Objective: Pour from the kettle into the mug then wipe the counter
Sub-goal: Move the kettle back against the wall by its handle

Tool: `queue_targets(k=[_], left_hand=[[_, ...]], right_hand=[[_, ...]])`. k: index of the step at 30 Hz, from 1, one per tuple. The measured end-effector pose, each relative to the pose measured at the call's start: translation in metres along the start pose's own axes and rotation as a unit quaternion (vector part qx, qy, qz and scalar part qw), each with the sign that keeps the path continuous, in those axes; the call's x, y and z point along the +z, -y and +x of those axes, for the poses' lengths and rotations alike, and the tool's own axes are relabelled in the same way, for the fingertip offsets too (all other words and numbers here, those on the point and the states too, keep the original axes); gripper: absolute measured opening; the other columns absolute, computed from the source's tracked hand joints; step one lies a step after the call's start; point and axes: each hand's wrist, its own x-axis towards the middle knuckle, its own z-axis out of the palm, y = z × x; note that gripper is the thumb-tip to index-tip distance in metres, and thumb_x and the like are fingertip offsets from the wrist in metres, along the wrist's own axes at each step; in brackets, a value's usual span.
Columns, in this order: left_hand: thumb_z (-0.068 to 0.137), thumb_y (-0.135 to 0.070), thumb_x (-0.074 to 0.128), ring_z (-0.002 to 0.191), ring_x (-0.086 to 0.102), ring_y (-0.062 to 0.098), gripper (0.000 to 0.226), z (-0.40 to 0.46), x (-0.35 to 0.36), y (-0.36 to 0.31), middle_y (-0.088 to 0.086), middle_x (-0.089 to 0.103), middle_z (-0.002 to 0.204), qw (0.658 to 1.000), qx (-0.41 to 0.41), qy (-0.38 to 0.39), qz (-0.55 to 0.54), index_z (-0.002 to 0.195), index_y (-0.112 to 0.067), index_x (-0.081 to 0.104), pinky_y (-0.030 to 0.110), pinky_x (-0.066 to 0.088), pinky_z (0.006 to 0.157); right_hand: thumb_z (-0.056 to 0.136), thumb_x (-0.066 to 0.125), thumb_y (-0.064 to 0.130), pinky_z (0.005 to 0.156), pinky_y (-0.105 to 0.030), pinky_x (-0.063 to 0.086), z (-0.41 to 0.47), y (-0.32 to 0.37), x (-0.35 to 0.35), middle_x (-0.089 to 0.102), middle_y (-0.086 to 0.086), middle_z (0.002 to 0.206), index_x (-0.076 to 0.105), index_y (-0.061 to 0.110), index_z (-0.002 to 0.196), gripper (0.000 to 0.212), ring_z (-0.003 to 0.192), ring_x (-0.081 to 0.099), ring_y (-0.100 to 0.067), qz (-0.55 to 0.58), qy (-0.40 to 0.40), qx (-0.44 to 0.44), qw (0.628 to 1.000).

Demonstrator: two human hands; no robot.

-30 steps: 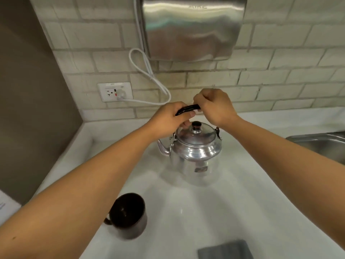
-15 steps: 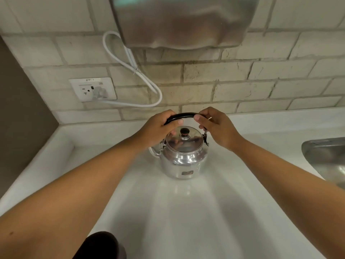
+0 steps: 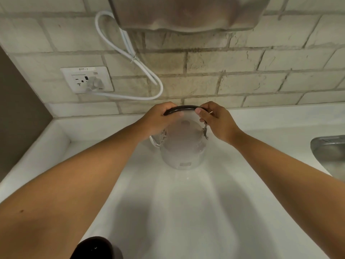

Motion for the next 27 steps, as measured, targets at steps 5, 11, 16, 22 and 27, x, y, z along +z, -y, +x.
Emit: queue_targets(k=[5, 11, 16, 22, 27], left_hand=[[0.082, -0.023, 0.066, 0.094, 0.064, 0.019, 0.010, -0.005, -0.006, 0.010, 0.006, 0.065, 0.095, 0.986, -0.040, -0.118, -0.109, 0.092, -0.024, 0.067, 0.036, 0.055, 0.086], [0.085, -0.017, 0.068, 0.083, 0.067, 0.030, 0.005, -0.016, -0.004, 0.027, 0.006, 0.068, 0.082, 0.977, -0.023, -0.197, -0.080, 0.087, -0.020, 0.072, 0.047, 0.060, 0.078], [0.084, -0.021, 0.069, 0.079, 0.068, 0.025, 0.013, -0.006, 0.003, 0.030, 0.005, 0.070, 0.077, 0.970, -0.034, -0.239, 0.010, 0.094, -0.014, 0.074, 0.045, 0.058, 0.081], [0.083, -0.020, 0.067, 0.082, 0.071, 0.024, 0.014, 0.008, 0.004, 0.032, 0.004, 0.072, 0.078, 0.972, -0.087, -0.209, 0.059, 0.090, -0.011, 0.076, 0.034, 0.056, 0.082], [0.081, -0.013, 0.066, 0.070, 0.062, 0.024, 0.021, 0.017, 0.004, 0.032, 0.028, 0.072, 0.083, 0.967, -0.131, -0.202, 0.080, 0.082, 0.006, 0.073, 0.038, 0.059, 0.078]], right_hand=[[0.094, 0.056, 0.026, 0.080, -0.038, 0.052, 0.000, -0.004, 0.007, 0.060, -0.003, 0.102, 0.054, 0.012, 0.110, 0.022, 0.092, 0.064, -0.027, 0.001, -0.044, -0.041, 0.998], [0.093, 0.057, 0.016, 0.088, -0.044, 0.052, 0.009, -0.010, 0.014, 0.056, -0.009, 0.105, 0.066, 0.011, 0.110, 0.020, 0.084, 0.062, -0.028, -0.004, -0.110, -0.008, 0.994], [0.092, 0.059, 0.017, 0.088, -0.030, 0.048, 0.025, -0.012, 0.019, 0.055, 0.012, 0.072, 0.069, 0.010, 0.115, 0.026, 0.083, 0.055, -0.015, -0.012, -0.109, 0.051, 0.993], [0.083, 0.068, 0.015, 0.061, -0.027, 0.052, 0.042, -0.016, 0.023, 0.069, -0.007, 0.082, 0.073, 0.011, 0.090, 0.009, 0.068, 0.061, -0.019, -0.033, -0.107, 0.153, 0.982], [0.077, 0.074, 0.013, 0.074, -0.028, 0.054, 0.046, -0.020, 0.027, 0.074, -0.008, 0.094, 0.077, 0.010, 0.088, 0.012, 0.086, 0.067, -0.022, -0.034, -0.101, 0.203, 0.973]])
